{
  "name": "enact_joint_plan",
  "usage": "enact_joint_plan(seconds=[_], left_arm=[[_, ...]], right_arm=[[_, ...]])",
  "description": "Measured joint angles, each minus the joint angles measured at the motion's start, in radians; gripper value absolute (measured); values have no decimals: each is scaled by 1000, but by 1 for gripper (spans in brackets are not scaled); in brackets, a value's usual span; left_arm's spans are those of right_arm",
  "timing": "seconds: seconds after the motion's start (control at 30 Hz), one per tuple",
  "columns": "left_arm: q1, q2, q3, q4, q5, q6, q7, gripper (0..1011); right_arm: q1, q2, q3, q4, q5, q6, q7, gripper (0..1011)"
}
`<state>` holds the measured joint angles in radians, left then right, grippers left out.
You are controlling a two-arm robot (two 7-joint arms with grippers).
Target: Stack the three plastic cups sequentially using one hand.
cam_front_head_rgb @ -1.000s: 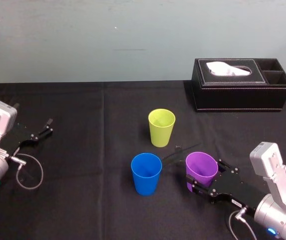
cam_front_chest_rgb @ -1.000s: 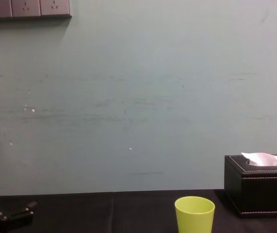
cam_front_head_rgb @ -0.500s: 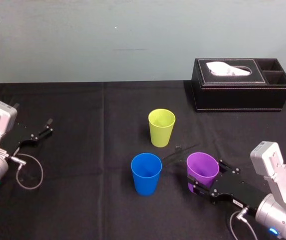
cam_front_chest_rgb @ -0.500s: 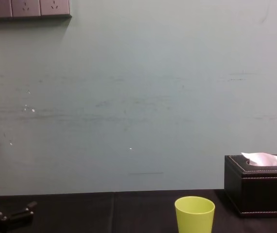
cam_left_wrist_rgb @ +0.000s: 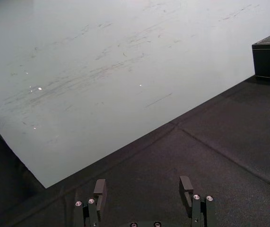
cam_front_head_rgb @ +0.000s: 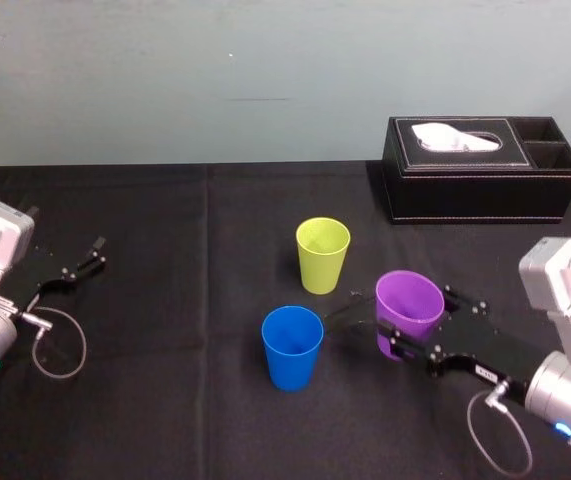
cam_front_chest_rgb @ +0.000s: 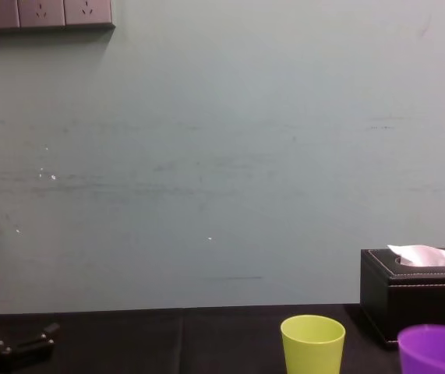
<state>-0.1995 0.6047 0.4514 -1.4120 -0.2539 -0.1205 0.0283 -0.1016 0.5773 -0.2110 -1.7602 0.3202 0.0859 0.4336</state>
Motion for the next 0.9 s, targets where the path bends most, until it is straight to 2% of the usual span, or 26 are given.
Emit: enact_joint_plan(seconds=[0.13,0.33,0.53,0.83,0.9], left_arm=[[0,0,0,0,0,0,0,1010],[0,0,0,0,0,0,0,1010],[0,0,0,0,0,0,0,1010],[0,0,0,0,0,0,0,1010],[0,0,0,0,0,0,0,1010]], right_arm=[[32,5,-2,-29,16,29,1,726],[90,-4,-22,-37,26,65,-1,726],[178,-32,-64,-4,18,89,-17,724],[276,-75,-121,52,-25,110,-38,726],[282,-78,-124,56,-29,112,-39,724]])
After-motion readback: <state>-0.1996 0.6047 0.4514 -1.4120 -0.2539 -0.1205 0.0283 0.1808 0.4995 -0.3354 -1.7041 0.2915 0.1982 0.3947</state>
